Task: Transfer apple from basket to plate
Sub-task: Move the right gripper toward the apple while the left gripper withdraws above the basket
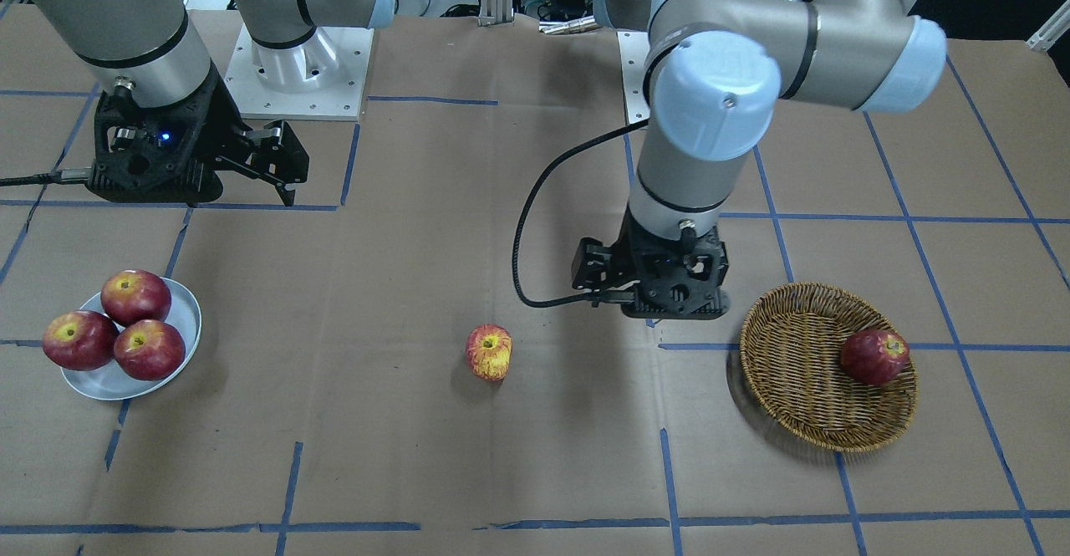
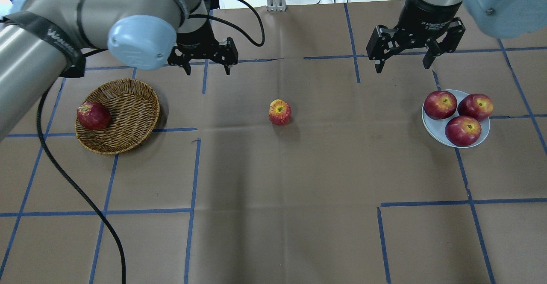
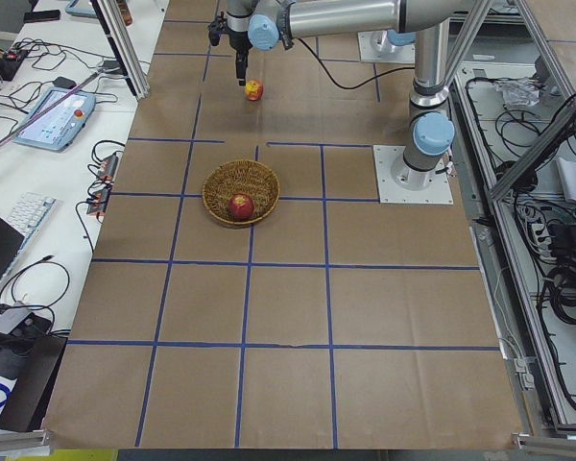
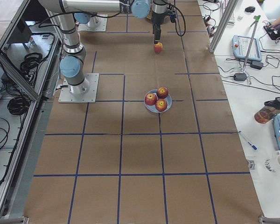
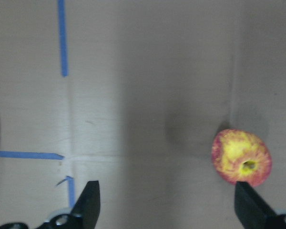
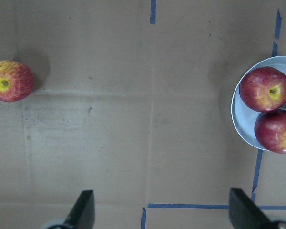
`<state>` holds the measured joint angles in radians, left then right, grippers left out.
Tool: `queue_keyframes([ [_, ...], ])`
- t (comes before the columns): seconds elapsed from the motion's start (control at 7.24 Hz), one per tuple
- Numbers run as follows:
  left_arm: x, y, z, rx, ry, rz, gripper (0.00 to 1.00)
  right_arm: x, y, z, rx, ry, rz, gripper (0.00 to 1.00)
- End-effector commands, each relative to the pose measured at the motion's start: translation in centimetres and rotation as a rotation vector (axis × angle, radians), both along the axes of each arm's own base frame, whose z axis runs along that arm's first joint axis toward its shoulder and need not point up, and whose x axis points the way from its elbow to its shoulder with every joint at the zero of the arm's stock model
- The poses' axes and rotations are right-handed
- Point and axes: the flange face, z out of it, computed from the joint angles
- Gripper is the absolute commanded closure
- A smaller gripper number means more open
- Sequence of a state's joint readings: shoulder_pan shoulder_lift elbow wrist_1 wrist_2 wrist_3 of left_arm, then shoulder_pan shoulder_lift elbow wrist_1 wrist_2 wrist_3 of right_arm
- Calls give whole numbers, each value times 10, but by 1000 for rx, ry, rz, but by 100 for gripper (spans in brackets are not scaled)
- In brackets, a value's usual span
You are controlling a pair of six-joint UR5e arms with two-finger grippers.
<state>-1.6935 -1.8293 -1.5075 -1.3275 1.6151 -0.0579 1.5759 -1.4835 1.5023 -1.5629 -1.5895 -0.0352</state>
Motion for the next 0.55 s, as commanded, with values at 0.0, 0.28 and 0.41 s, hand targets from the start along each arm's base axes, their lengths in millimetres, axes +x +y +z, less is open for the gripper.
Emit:
queue_keyframes([
  [0.0,34,35,57,-10,-73,-39,1,9,-12,14,-33,-7,-7,0],
  [0.28,46,50,88,-56,-65,-19,1,75,-34,0,-22,7,-46,0],
  [0.41,55,48,89,-55,-63,1,1,120,-42,-10,-18,7,-83,0],
])
